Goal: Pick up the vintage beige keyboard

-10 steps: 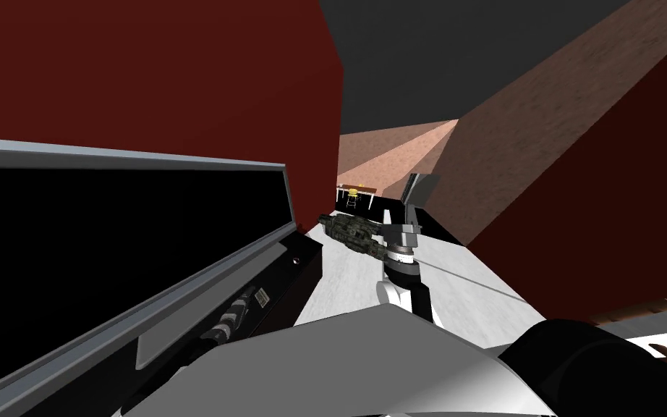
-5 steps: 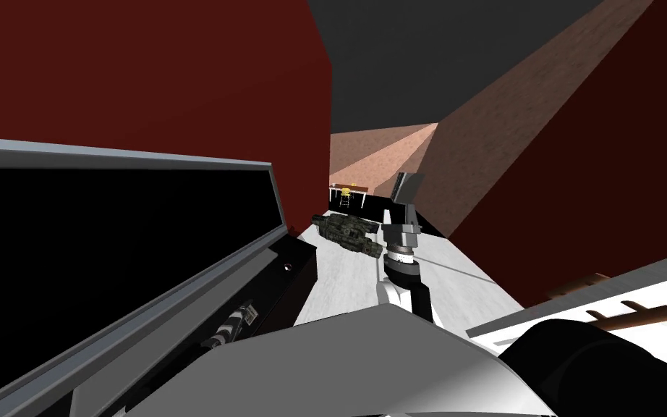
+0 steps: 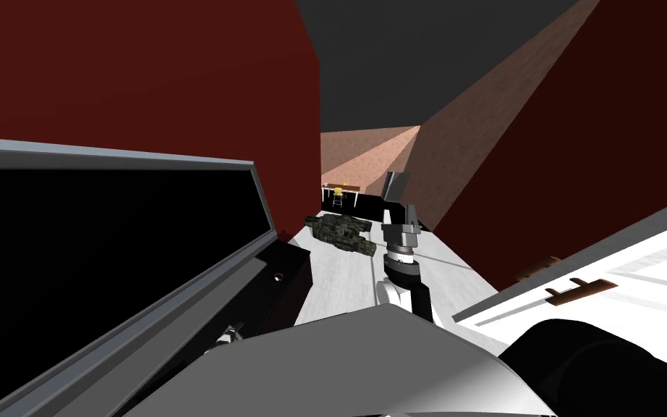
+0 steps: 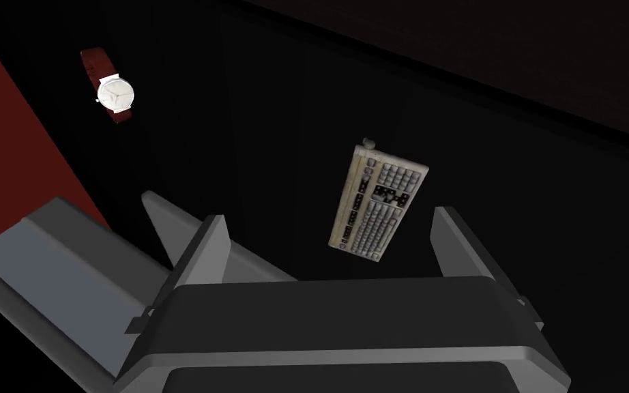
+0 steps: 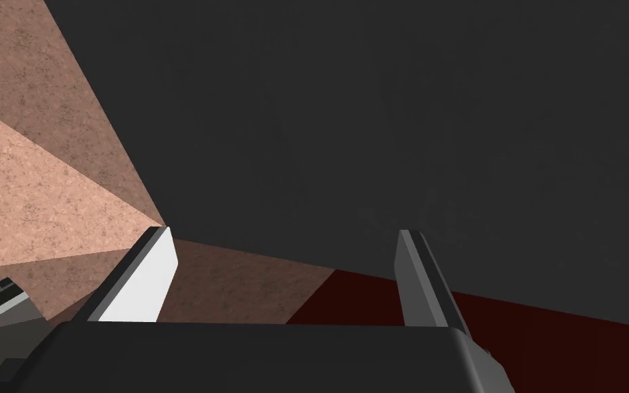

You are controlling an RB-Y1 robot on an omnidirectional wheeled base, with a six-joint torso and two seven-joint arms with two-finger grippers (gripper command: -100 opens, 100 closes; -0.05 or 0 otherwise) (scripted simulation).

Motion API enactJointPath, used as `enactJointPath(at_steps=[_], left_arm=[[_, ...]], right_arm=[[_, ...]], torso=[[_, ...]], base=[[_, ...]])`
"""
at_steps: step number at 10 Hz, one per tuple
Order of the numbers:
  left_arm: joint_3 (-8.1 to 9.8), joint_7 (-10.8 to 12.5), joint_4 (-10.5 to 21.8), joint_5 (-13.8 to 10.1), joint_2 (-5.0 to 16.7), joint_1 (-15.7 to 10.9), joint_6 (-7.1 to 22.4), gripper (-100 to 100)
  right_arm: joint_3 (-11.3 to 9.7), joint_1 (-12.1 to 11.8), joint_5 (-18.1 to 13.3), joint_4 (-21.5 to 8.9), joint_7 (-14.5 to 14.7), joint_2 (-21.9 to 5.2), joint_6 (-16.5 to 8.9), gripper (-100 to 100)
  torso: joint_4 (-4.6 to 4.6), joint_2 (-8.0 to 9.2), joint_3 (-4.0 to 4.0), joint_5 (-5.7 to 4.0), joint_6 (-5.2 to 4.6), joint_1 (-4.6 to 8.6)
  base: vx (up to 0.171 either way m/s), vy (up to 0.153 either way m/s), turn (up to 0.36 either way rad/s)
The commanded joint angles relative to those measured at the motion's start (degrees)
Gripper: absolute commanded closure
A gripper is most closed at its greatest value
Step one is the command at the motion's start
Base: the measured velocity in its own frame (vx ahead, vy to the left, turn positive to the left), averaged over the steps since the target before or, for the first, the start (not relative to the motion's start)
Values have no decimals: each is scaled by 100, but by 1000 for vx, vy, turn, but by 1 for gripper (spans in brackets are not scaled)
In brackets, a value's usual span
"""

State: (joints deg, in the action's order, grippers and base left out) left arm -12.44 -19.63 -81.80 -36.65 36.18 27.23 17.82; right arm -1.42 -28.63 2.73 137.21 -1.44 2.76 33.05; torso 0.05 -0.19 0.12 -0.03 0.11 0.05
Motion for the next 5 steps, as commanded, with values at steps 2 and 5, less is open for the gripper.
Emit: enactJointPath(at_steps=[2,5], left_arm=[[-250,20,399,-185,238,-83,267,-100],[-562,64,843,-405,532,-176,595,-100]], right_arm=[[0,0,0,0,0,0,0,0],[0,0,0,0,0,0,0,0]], torso=[[-1,3,-2,0,-2,4],[3,-16,9,-2,-2,5]], base=[[69,-9,-154],[108,2,-187]])
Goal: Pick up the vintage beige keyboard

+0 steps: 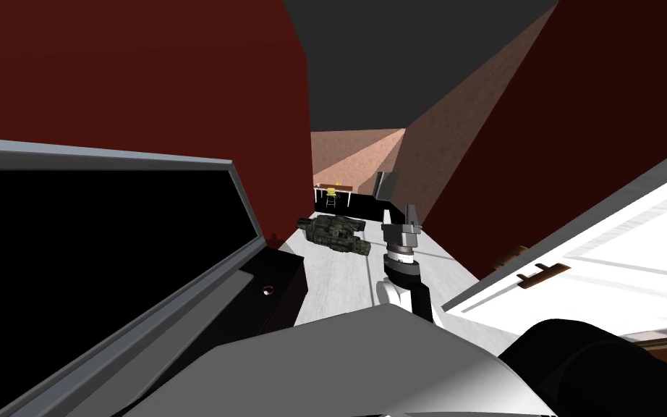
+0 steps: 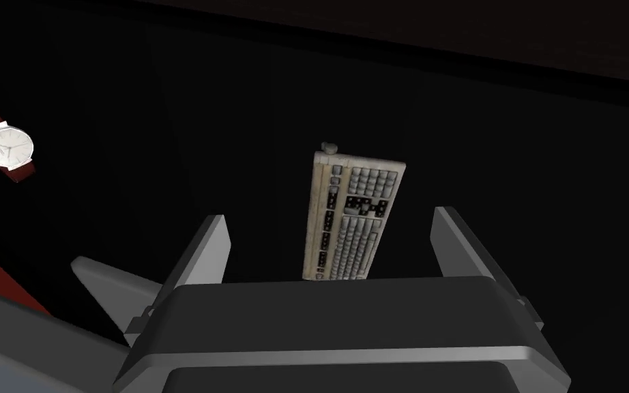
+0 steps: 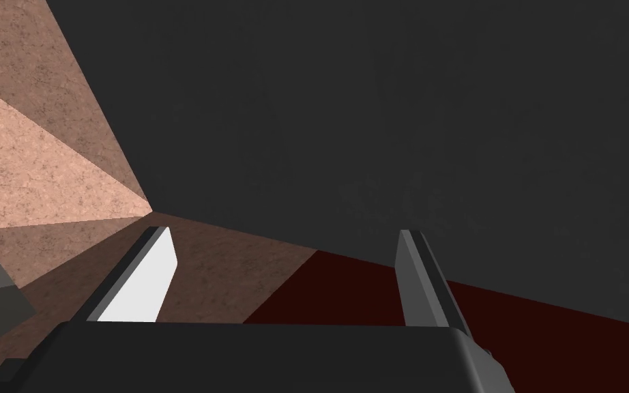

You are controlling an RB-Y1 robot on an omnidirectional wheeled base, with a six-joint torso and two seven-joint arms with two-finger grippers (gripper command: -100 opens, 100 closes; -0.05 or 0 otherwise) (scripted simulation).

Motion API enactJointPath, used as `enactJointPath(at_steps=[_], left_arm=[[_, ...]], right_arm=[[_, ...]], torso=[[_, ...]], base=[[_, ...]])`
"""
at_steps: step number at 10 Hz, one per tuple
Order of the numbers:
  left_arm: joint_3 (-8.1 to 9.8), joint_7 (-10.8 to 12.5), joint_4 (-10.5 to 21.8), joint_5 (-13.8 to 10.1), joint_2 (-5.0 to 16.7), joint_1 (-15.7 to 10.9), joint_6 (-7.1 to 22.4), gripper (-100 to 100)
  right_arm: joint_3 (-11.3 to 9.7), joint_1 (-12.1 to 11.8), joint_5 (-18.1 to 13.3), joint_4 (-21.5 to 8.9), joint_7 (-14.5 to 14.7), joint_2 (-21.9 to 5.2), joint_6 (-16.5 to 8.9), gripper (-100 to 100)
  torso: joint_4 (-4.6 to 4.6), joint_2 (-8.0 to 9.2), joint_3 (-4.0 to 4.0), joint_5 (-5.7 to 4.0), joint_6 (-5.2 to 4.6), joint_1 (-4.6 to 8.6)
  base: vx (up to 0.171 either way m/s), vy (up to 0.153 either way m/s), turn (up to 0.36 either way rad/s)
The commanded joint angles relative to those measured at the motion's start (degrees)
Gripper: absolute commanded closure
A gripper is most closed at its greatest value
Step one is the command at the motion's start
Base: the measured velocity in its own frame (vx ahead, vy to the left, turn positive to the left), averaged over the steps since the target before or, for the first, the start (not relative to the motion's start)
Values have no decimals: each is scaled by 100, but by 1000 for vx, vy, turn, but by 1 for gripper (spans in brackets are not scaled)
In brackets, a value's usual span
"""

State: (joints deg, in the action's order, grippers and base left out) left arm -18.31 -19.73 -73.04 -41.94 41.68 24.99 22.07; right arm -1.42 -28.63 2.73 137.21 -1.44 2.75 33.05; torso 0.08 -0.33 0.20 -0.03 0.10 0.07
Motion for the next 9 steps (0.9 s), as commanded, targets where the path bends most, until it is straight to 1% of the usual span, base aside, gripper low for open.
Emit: enactJointPath(at_steps=[1,3,4,5,6,7,8,9], left_arm=[[25,74,-33,124,-19,48,170,-100],[-152,107,204,8,154,-7,346,-100],[-294,138,385,-80,302,-54,482,-100],[-349,151,453,-114,365,-73,533,-100],[-309,128,413,-109,318,-71,471,-100],[-322,122,434,-124,329,-82,484,0],[-325,141,605,0,154,-142,416,-100],[-328,154,720,82,39,-183,371,-100]], right_arm=[[0,0,0,0,0,0,0,0],[0,1,0,0,0,0,0,0],[0,1,0,0,0,0,0,0],[0,1,0,0,0,0,0,0],[0,0,0,0,0,0,0,0],[0,0,0,0,0,0,0,0],[0,1,0,0,0,0,0,0],[0,1,0,0,0,0,0,0]], torso=[[0,0,0,0,0,0],[-4,20,-12,-1,0,4],[-4,18,-11,-1,0,6],[-2,8,-5,-1,-2,-1],[-1,4,-2,0,1,1],[-3,19,-10,-1,3,6],[-7,32,-18,-2,3,8],[-8,38,-21,1,2,-1]], base=[[61,13,-45],[50,3,-112],[95,19,-221],[96,14,-113],[39,3,-9],[8,2,1],[1,34,-41],[-21,27,-75]])
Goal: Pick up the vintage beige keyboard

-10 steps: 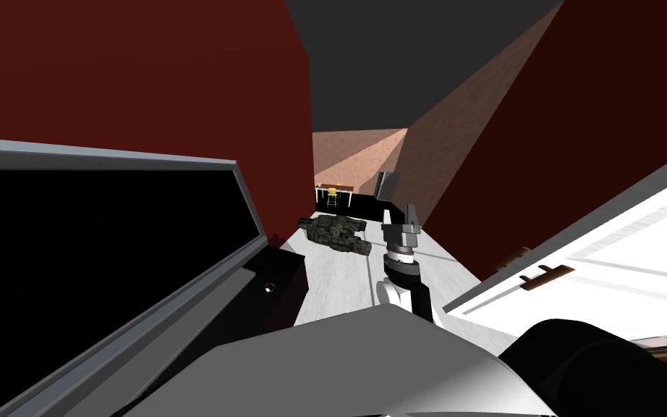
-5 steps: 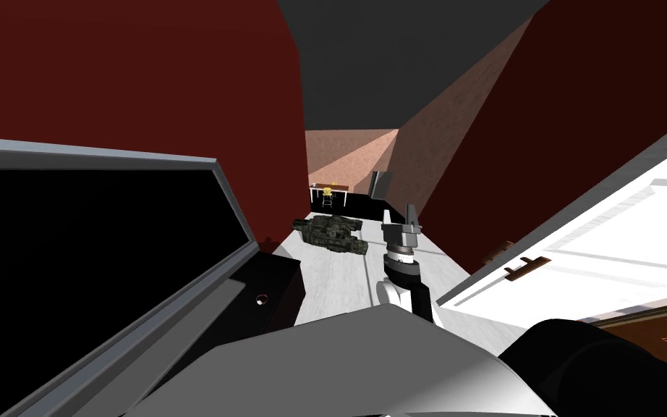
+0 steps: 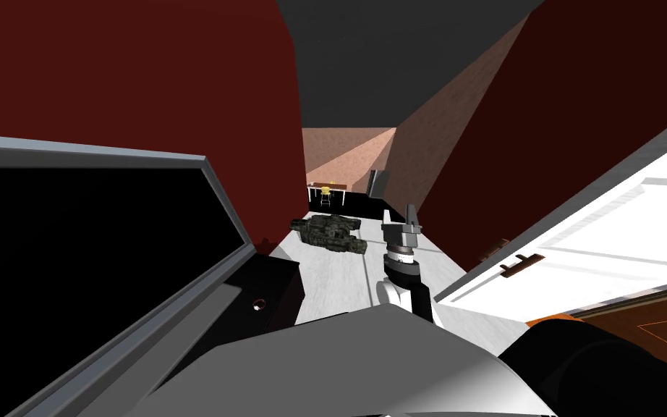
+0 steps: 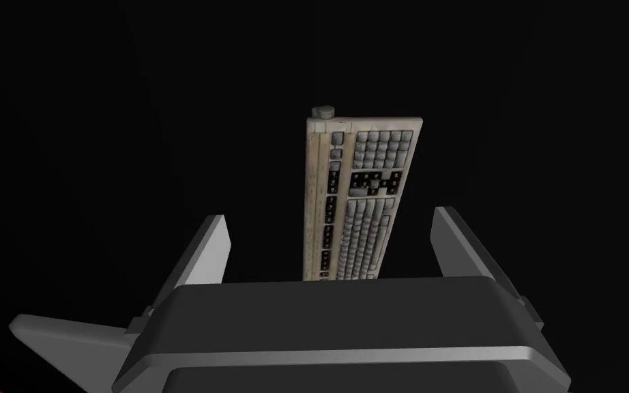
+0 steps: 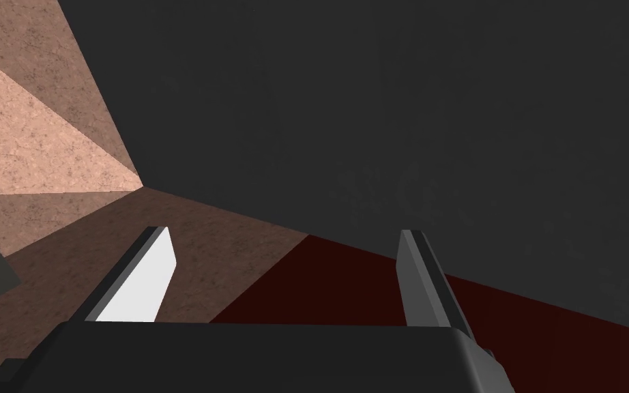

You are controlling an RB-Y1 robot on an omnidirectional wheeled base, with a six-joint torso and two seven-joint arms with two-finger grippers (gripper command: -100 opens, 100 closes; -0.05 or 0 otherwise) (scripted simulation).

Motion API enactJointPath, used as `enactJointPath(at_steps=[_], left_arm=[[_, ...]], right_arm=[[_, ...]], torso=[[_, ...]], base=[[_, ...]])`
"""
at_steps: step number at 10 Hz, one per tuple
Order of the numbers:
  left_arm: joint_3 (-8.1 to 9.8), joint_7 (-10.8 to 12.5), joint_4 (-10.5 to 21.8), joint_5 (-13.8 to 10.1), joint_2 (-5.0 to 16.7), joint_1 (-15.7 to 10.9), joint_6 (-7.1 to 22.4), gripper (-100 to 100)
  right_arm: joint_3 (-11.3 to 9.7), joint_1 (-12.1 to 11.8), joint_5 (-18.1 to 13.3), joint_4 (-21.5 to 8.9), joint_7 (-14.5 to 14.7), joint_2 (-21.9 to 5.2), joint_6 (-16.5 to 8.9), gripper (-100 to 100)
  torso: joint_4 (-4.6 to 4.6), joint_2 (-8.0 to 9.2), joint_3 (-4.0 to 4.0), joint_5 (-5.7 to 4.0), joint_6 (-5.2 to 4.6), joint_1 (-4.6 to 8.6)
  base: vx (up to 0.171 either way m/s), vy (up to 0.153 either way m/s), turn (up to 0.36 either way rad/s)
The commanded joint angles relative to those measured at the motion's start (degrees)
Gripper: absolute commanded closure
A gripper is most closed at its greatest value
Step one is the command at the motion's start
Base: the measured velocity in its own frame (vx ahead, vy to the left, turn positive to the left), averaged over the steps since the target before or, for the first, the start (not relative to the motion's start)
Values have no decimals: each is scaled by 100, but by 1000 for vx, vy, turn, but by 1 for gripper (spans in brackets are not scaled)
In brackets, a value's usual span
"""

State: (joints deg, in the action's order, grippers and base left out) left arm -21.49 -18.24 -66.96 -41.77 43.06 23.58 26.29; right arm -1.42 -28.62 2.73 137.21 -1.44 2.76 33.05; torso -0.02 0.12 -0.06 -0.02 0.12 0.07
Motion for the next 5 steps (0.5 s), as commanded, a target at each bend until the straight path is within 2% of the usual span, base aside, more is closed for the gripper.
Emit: enactJointPath(at_steps=[1,3,4,5], left_arm=[[-12,10,170,105,-158,-63,-73,-100],[-18,36,400,268,-389,-145,-163,-100],[-6,14,325,210,-289,-116,-132,-100],[-2,25,332,226,-298,-117,-137,100]], right_arm=[[0,0,0,0,0,0,0,0],[0,0,0,0,0,0,0,0],[0,0,0,0,0,0,0,0],[0,0,0,0,0,0,0,0]], torso=[[0,0,0,0,0,0],[-1,2,-1,0,0,3],[1,-1,0,26,-1,-7],[2,-5,3,30,-1,-14]], base=[[-17,17,-57],[-16,17,-55],[0,0,0],[0,0,0]])
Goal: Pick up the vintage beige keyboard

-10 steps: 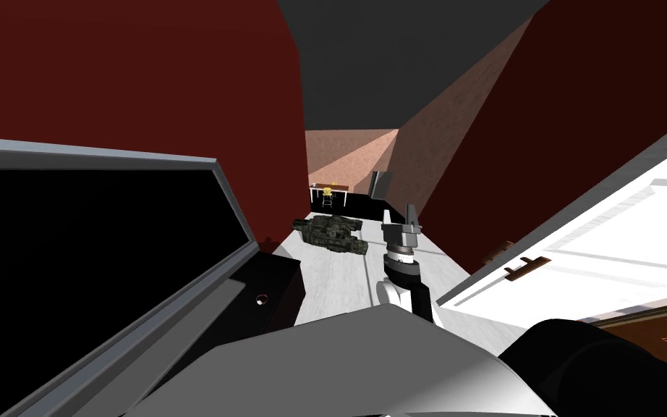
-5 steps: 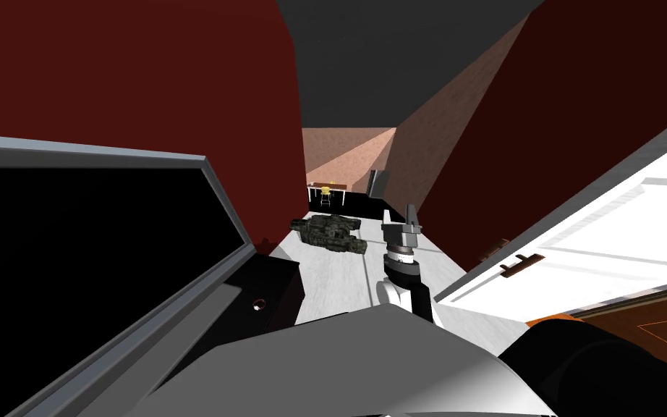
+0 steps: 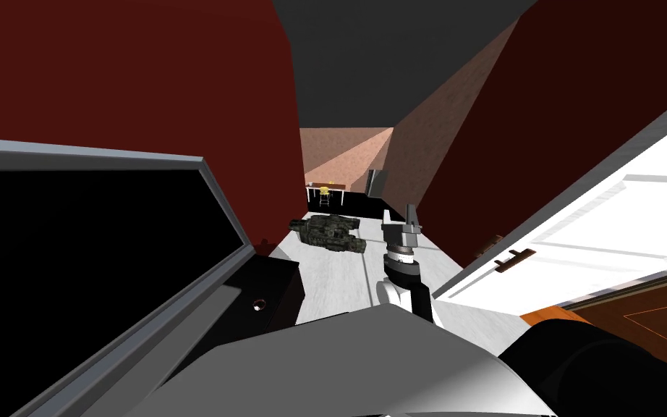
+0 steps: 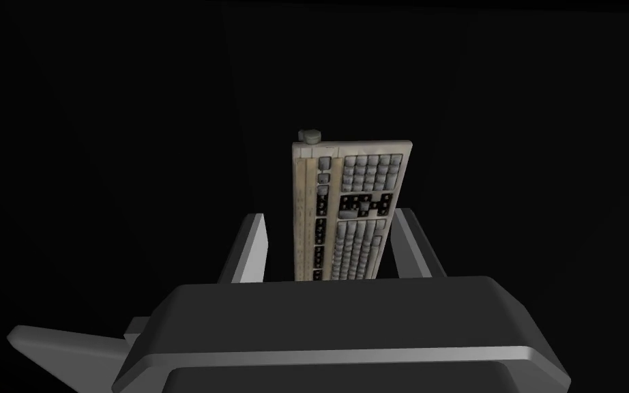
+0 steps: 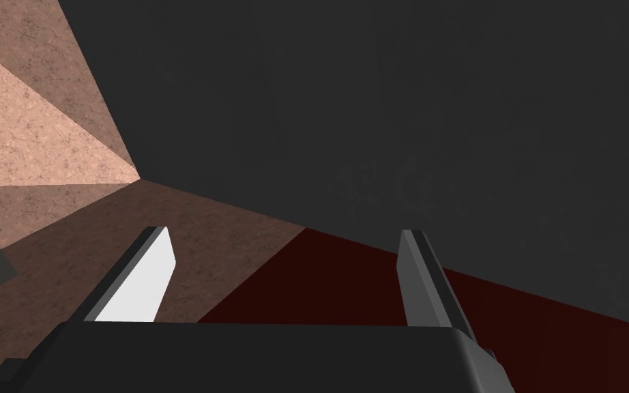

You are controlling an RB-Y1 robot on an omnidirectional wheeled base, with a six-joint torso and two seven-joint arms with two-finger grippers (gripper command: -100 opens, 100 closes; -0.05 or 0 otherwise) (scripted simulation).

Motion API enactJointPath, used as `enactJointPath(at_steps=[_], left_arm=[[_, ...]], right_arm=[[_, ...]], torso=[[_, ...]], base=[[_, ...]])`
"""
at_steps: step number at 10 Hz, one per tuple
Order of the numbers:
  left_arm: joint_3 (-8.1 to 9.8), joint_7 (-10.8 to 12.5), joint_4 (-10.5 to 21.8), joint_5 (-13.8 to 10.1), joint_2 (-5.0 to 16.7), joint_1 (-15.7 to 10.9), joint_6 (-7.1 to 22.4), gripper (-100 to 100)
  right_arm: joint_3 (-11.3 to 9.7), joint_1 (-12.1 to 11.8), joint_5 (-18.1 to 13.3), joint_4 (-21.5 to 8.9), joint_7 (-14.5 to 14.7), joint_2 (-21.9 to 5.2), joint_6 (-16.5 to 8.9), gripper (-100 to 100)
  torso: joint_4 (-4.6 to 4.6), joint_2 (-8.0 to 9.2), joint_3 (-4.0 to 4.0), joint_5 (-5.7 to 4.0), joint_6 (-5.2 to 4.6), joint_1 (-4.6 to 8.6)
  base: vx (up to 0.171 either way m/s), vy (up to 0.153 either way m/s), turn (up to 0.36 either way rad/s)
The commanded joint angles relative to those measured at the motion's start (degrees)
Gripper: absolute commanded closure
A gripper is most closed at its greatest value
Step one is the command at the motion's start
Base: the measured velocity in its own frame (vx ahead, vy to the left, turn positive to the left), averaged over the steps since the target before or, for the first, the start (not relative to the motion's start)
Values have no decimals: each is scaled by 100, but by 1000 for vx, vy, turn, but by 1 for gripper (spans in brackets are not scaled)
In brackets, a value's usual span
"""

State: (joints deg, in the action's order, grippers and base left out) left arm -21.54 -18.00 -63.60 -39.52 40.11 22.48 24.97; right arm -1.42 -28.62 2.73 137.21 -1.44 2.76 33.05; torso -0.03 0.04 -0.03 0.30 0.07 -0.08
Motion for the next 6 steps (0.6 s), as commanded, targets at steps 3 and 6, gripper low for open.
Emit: enactJointPath(at_steps=[3,6], left_arm=[[1,-1,-5,0,-1,-6,-2,100],[-7,-13,-167,-120,137,47,59,100]], right_arm=[[0,0,0,0,0,0,0,0],[0,0,0,0,0,0,0,0]], torso=[[3,-1,2,0,4,-1],[4,-1,2,0,4,-1]], base=[[0,0,0],[5,-4,22]])
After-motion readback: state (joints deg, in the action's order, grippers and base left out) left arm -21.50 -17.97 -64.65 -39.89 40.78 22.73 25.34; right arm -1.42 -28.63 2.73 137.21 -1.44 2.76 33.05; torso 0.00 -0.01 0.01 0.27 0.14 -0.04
